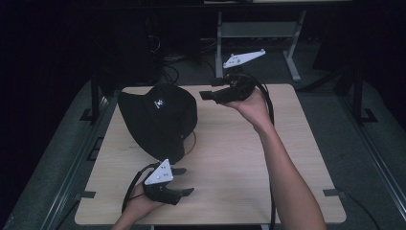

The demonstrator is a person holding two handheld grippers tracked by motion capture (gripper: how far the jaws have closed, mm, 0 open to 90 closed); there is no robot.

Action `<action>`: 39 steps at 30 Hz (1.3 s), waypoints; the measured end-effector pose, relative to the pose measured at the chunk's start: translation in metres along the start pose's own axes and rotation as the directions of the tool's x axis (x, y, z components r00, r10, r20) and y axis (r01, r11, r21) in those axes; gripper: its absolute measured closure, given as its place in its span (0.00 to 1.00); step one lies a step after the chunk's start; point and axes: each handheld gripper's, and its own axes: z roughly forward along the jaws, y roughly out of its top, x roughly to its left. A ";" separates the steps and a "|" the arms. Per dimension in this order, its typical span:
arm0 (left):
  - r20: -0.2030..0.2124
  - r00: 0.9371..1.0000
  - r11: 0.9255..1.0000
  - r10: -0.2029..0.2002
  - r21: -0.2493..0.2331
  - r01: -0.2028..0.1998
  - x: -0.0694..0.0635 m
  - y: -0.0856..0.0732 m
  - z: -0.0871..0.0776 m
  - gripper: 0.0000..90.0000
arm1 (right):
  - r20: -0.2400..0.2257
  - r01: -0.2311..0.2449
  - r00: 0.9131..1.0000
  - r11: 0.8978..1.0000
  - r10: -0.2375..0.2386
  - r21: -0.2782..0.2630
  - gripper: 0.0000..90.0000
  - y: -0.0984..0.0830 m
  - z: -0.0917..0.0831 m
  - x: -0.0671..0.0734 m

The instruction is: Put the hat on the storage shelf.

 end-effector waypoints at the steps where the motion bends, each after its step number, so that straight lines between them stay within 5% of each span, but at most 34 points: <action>1: 0.000 1.000 1.000 -0.001 -0.004 0.001 0.000 0.000 0.000 0.34 | 0.007 -0.001 1.000 1.000 0.001 -0.001 0.36 -0.002 -0.002 0.000; 39: -0.002 1.000 1.000 0.021 0.013 -0.021 -0.004 0.000 0.000 0.34 | 0.078 -0.104 0.992 0.995 0.104 0.003 0.29 -0.081 -0.062 -0.005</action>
